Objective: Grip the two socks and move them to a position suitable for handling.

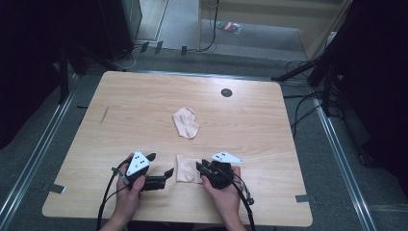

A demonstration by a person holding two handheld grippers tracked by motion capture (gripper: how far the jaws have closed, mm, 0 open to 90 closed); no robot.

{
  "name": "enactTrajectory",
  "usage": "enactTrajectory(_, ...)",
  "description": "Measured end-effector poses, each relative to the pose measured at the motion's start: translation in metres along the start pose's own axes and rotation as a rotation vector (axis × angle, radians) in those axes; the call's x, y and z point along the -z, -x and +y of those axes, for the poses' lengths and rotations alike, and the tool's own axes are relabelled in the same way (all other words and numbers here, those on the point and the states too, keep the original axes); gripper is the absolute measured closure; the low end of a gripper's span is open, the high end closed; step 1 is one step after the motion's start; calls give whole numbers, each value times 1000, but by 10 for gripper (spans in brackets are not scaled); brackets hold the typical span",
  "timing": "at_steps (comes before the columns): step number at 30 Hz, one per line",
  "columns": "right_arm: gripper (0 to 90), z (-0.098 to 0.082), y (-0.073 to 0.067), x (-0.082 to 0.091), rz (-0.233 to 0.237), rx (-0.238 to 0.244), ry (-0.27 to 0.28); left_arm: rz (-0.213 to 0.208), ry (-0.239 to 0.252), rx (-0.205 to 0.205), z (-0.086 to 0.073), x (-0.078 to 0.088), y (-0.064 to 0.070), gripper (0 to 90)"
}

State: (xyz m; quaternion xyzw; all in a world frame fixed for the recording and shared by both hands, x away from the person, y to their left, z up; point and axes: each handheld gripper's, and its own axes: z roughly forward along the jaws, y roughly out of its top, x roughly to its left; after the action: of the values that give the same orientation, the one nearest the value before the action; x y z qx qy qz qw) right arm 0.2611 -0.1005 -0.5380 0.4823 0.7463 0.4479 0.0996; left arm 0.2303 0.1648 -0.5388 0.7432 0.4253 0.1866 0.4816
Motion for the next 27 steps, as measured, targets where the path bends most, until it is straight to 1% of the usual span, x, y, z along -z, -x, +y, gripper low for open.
enactTrajectory(3,769,2,6,3,-5,-21,7,-1,2,1,0,0,0,137)
enactTrajectory(5,781,3,9,3,11,-30,4,-2,0,0,0,-1,1,138)
enactTrajectory(9,779,3,8,0,24,-34,-7,-4,-4,-3,0,-2,1,137)
enactTrajectory(10,778,3,7,-1,32,-40,-7,-4,-4,-4,0,-2,1,137)
enactTrajectory(11,778,3,6,-2,55,-51,-8,-3,-4,-3,0,-3,1,137)
enactTrajectory(13,778,4,1,-6,101,-48,-9,-3,-4,-1,0,-3,2,138)
enactTrajectory(14,770,5,-2,-8,108,-39,-20,-3,-7,-3,0,-3,2,137)
enactTrajectory(15,751,6,-6,-12,104,-17,-29,-3,-7,-4,0,-3,2,137)
enactTrajectory(17,710,8,-10,-16,86,1,-30,-3,-6,-6,0,-2,2,137)
enactTrajectory(20,677,9,-12,-24,67,15,-41,1,-5,-7,-1,-3,2,137)
enactTrajectory(22,670,8,-14,-28,54,42,-52,-1,-11,-5,-1,-3,2,137)
enactTrajectory(23,671,7,-15,-29,44,64,-61,1,-11,-3,-2,-3,1,137)
enactTrajectory(25,695,5,-19,-31,23,111,-72,1,-13,-4,-2,-3,1,137)
enactTrajectory(26,733,4,-20,-32,5,140,-76,-1,-13,-2,-2,-4,1,137)
enactTrajectory(27,797,3,-22,-32,-8,167,-78,-2,-14,-3,-2,-4,1,137)
